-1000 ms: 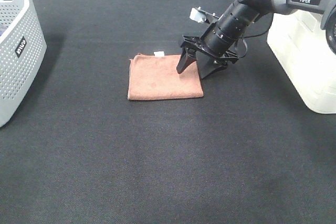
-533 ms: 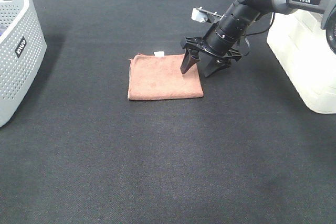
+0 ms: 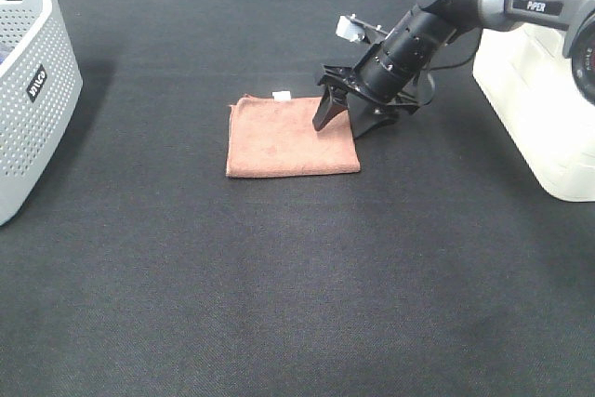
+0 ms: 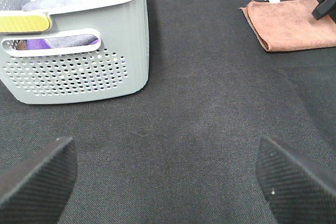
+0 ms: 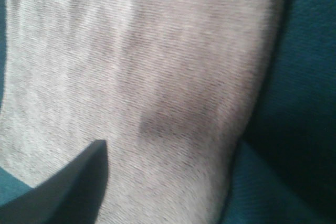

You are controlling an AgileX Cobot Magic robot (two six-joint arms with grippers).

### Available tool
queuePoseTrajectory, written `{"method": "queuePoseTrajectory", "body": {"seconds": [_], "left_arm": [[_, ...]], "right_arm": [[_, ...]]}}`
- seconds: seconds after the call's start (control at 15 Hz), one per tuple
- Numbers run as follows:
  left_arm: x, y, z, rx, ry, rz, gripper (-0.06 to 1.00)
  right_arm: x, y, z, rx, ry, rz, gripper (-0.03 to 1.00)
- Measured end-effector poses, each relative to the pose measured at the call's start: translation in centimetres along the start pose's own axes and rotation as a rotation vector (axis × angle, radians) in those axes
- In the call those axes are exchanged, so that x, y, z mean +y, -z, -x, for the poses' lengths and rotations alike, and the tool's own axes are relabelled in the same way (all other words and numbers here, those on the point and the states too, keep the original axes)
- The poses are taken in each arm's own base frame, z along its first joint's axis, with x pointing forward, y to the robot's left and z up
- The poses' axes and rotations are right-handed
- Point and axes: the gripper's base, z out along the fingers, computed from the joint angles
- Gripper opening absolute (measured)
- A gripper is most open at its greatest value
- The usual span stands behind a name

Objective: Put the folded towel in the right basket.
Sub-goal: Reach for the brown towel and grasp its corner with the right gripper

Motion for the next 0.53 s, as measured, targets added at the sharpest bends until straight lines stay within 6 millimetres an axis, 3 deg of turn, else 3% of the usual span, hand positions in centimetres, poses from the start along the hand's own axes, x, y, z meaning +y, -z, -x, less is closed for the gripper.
{"method": "queuePoseTrajectory", "body": {"seconds": [0.07,0.4,0.53], "left_arm": [[0.00,0.00,0.00,0.000,0.000,0.000,0.88],[0.00,0.00,0.00,0.000,0.000,0.000,0.88],[0.00,0.00,0.00,0.000,0.000,0.000,0.88]], "right_arm": [[0.00,0.00,0.00,0.000,0.000,0.000,0.61],[0.63,-0.86,-0.10,-0.006,0.034,0.022,0.05],[0.82,-0.61,0.08,-0.003,0.044,0.026,0.01]]}}
